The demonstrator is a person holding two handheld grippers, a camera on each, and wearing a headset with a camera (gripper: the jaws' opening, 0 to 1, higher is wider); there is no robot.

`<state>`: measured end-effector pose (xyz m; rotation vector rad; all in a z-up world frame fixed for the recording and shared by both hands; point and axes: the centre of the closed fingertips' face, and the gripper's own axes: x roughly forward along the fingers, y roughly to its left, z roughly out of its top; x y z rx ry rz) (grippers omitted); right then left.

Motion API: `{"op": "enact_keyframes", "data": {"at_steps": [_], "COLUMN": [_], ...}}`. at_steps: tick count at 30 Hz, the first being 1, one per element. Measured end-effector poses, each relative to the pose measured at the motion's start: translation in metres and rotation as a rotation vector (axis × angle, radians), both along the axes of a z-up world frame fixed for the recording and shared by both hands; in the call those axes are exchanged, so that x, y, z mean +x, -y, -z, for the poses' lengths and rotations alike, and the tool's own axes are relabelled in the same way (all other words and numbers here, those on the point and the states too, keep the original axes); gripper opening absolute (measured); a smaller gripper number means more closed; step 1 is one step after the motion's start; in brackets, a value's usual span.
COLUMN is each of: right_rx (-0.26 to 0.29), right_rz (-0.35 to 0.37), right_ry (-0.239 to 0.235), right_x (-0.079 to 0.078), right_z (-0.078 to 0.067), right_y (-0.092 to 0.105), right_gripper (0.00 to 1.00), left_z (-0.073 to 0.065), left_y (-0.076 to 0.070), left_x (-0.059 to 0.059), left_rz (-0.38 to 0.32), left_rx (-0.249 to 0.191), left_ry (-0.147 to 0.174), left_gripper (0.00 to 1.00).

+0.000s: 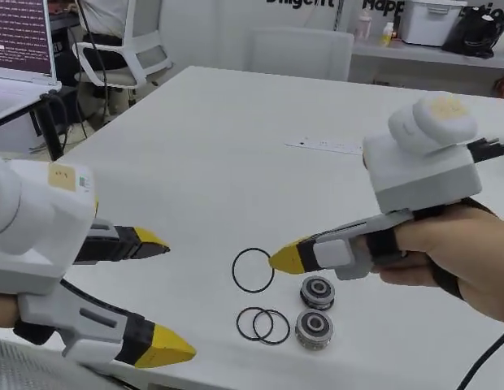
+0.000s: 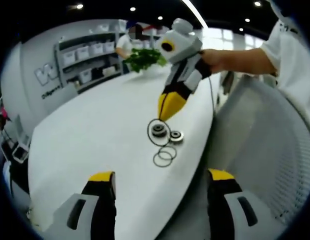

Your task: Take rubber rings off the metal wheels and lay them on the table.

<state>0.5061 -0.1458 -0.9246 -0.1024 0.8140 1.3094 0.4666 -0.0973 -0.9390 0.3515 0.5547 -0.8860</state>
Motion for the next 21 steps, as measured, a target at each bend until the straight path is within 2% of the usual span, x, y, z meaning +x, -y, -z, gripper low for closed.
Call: {"op": "enact_keyframes", "data": {"at_steps": [8,9,11,16,19,21], "right_rx": [-0.047,-0.046,-0.038,-0.055,-0.085,-0.096], "right_rz": [-0.041,-0.039,-0.038,-0.032,-0.027,-0.021], "right_ry": [-0.022,-0.030,-0.056,-0.084,-0.104,-0.110], "right_x": [-0.008,-0.008,-0.012,-0.020,-0.020,-0.019], "right_z": [0.023,0.025,0.031,0.051,0.066,0.071], "right_y": [-0.020,-0.021,-0.025,-0.021,-0.017,-0.015], "right_gripper": [0.00,0.00,0.00,0.00,0.00,0.00], "left_z": [0.010,0.013,0.018,0.014,0.016,0.017], "left_y": [-0.003,-0.004,-0.007,-0.005,-0.006,-0.007], "left_x": [0.000,-0.001,-0.002,-0.001,-0.002,-0.003], "left_rz": [-0.005,-0.001,0.000,-0.016,-0.022,-0.020], "left_rx": [0.049,0.065,0.104,0.061,0.069,0.079], "left_ry": [-0.011,-0.006,-0.019,-0.021,-0.025,-0.028], "left_gripper": [0.72,0.70,0.69,0.72,0.73,0.73]}}
